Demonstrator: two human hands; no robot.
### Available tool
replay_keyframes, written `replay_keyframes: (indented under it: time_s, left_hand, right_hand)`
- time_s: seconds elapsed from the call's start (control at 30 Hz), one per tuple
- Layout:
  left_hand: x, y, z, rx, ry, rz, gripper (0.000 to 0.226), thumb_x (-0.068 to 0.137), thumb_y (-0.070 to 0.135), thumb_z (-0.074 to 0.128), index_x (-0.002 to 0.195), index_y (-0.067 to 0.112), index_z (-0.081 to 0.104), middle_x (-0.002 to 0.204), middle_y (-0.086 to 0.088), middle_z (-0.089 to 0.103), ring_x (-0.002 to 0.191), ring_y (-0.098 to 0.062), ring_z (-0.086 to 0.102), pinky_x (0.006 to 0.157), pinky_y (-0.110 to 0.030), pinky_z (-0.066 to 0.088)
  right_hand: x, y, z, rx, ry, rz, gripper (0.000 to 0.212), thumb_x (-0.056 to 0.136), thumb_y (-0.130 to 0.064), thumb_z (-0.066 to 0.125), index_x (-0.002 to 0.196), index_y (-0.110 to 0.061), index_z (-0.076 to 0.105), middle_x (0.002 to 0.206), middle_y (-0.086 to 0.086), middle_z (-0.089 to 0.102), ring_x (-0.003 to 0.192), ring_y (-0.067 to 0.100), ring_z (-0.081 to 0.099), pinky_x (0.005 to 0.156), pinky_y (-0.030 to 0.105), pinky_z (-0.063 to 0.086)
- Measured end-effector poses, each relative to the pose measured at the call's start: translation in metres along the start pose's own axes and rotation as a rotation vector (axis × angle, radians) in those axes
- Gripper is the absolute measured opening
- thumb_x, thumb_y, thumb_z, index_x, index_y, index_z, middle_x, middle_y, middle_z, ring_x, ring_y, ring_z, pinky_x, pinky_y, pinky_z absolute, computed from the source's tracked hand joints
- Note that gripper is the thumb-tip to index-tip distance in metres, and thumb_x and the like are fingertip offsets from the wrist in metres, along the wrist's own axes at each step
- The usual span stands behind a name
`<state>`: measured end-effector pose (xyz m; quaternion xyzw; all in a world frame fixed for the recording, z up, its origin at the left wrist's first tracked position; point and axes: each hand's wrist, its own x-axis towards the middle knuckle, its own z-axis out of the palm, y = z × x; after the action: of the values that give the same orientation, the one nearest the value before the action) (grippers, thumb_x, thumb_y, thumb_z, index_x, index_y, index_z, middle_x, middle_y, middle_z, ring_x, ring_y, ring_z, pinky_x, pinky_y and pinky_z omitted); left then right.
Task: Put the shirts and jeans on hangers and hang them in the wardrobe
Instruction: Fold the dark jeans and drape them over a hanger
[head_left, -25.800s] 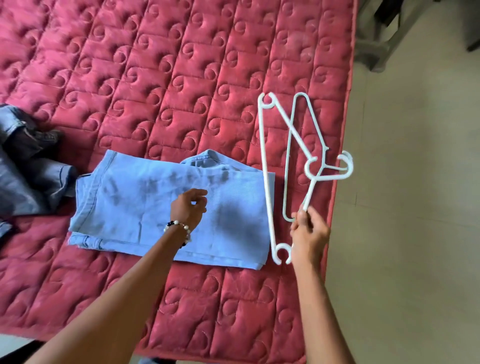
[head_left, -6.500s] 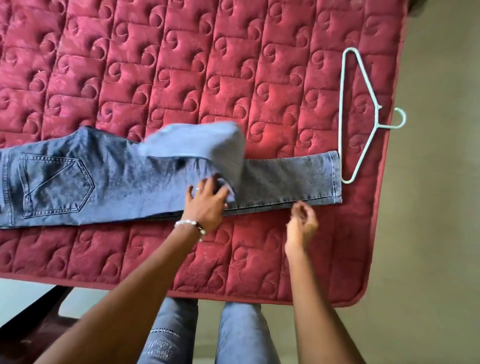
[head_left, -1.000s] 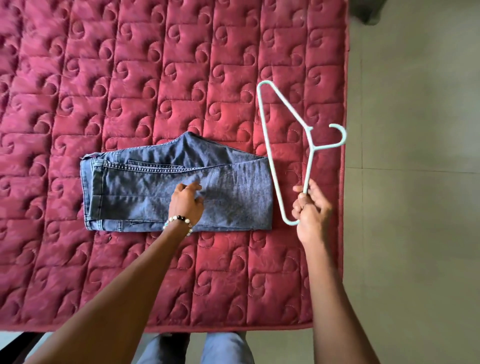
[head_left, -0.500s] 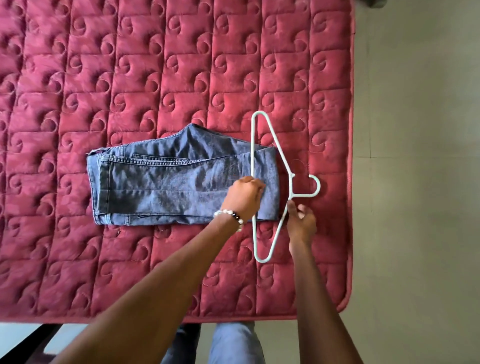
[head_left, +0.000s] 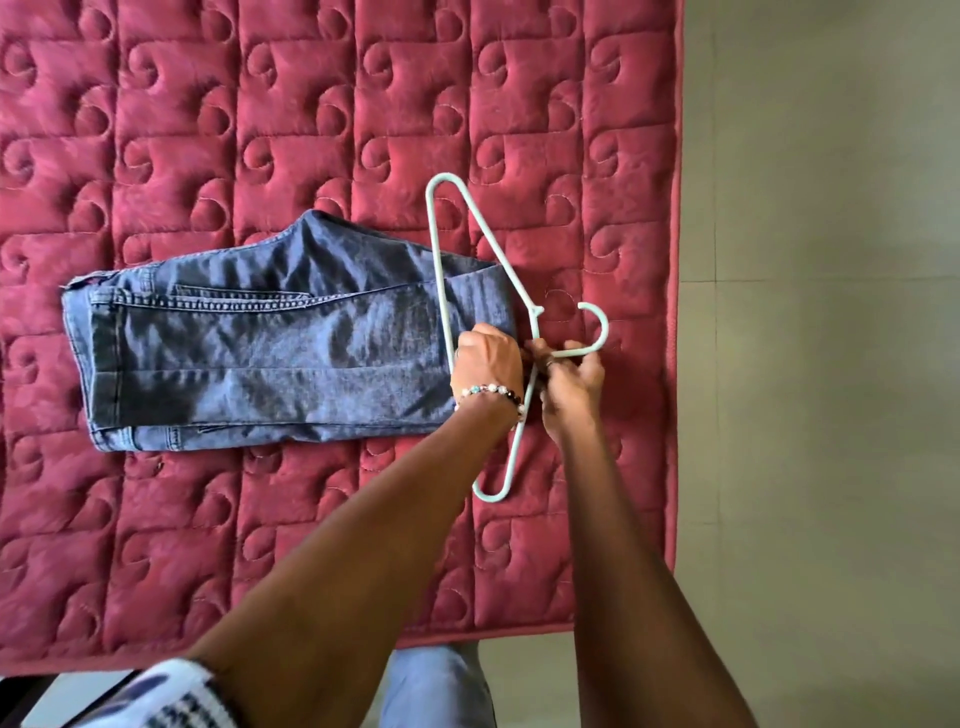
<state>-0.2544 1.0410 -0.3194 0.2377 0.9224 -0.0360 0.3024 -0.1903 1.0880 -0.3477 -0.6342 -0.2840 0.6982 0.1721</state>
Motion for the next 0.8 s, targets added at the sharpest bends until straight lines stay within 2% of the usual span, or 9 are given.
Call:
replay_keyframes:
  time_s: [0.07, 0.17, 0.23, 0.33, 0.43, 0.5, 0.53, 0.67, 0.8]
  left_hand:
    - [-0.003, -0.004, -0.004, -0.055, 0.001, -0.008, 0.026, 0.099, 0.007, 0.030, 0.117, -0.006, 0.044, 0.116, -0.020, 0.055, 0.106, -0.034, 0.061, 0.077, -0.038, 0.052]
    - [-0.012, -0.017, -0.026, -0.228, -0.010, -0.025, 0.025, 0.094, 0.001, 0.036, 0.117, -0.002, 0.046, 0.119, -0.022, 0.056, 0.111, -0.041, 0.057, 0.084, -0.045, 0.048]
    - [-0.019, -0.033, -0.043, -0.379, -0.023, -0.105, 0.028, 0.091, 0.003, 0.042, 0.118, 0.001, 0.047, 0.120, -0.024, 0.054, 0.112, -0.043, 0.053, 0.088, -0.045, 0.045]
    - [-0.029, -0.065, -0.069, -0.656, 0.003, -0.261, 0.033, 0.084, 0.007, 0.048, 0.117, 0.007, 0.053, 0.116, -0.023, 0.058, 0.109, -0.041, 0.054, 0.089, -0.039, 0.043]
    - [-0.042, -0.117, -0.102, -0.918, 0.114, -0.229, 0.028, 0.074, 0.014, 0.042, 0.095, 0.011, 0.061, 0.094, -0.019, 0.065, 0.092, -0.037, 0.056, 0.077, -0.034, 0.038]
    - [-0.047, -0.153, -0.123, -1.071, 0.196, -0.197, 0.021, 0.064, 0.022, 0.037, 0.075, 0.014, 0.053, 0.069, -0.007, 0.057, 0.066, -0.025, 0.048, 0.064, -0.030, 0.029]
    - [-0.047, -0.176, -0.133, -1.124, 0.227, -0.188, 0.021, 0.065, 0.028, 0.039, 0.072, 0.012, 0.052, 0.062, -0.002, 0.053, 0.062, -0.022, 0.044, 0.062, -0.031, 0.029]
    - [-0.044, -0.262, -0.167, -1.231, 0.216, -0.168, 0.048, 0.065, 0.058, 0.072, 0.079, 0.013, 0.067, 0.075, 0.002, 0.070, 0.074, -0.016, 0.065, 0.069, -0.035, 0.053]
    - [-0.027, -0.362, -0.170, -1.373, 0.243, -0.211, 0.024, 0.070, 0.033, 0.082, 0.079, 0.014, 0.071, 0.076, -0.001, 0.072, 0.068, -0.012, 0.065, 0.069, -0.035, 0.057]
  right_hand:
    - [-0.007, 0.001, 0.002, -0.018, 0.012, -0.031, 0.043, 0.081, 0.014, 0.065, 0.107, -0.009, 0.039, 0.077, 0.010, 0.062, 0.049, 0.006, 0.063, 0.052, 0.023, 0.054]
    - [-0.018, -0.001, 0.006, 0.059, 0.000, -0.013, 0.044, 0.084, 0.016, 0.058, 0.110, -0.010, 0.034, 0.080, 0.015, 0.063, 0.050, 0.013, 0.064, 0.059, 0.033, 0.057]
    - [-0.027, -0.001, 0.014, 0.069, 0.006, -0.038, 0.044, 0.086, 0.015, 0.057, 0.108, -0.013, 0.032, 0.079, 0.014, 0.061, 0.048, 0.012, 0.061, 0.052, 0.029, 0.055]
    - [-0.042, 0.005, 0.036, 0.045, 0.005, -0.102, 0.042, 0.085, 0.014, 0.056, 0.101, -0.017, 0.032, 0.078, 0.012, 0.062, 0.041, 0.008, 0.054, 0.040, 0.019, 0.041]
    - [-0.062, 0.019, 0.076, 0.072, -0.041, -0.107, 0.039, 0.088, 0.014, 0.052, 0.094, -0.019, 0.032, 0.072, 0.009, 0.065, 0.037, 0.007, 0.049, 0.036, 0.015, 0.032]
    - [-0.072, 0.031, 0.101, 0.123, -0.078, -0.097, 0.039, 0.089, 0.014, 0.050, 0.091, -0.021, 0.033, 0.064, 0.004, 0.066, 0.036, 0.006, 0.048, 0.035, 0.013, 0.031]
    - [-0.079, 0.040, 0.117, 0.128, -0.096, -0.099, 0.037, 0.090, 0.013, 0.050, 0.093, -0.020, 0.034, 0.062, 0.002, 0.067, 0.037, 0.006, 0.048, 0.035, 0.013, 0.031]
    - [-0.102, 0.074, 0.162, 0.092, -0.103, -0.115, 0.036, 0.090, 0.010, 0.050, 0.093, -0.022, 0.034, 0.072, 0.006, 0.065, 0.039, 0.005, 0.049, 0.036, 0.014, 0.032]
    - [-0.111, 0.105, 0.185, 0.074, -0.040, -0.120, 0.036, 0.092, 0.009, 0.048, 0.088, -0.023, 0.032, 0.081, 0.011, 0.063, 0.038, 0.004, 0.048, 0.036, 0.015, 0.032]
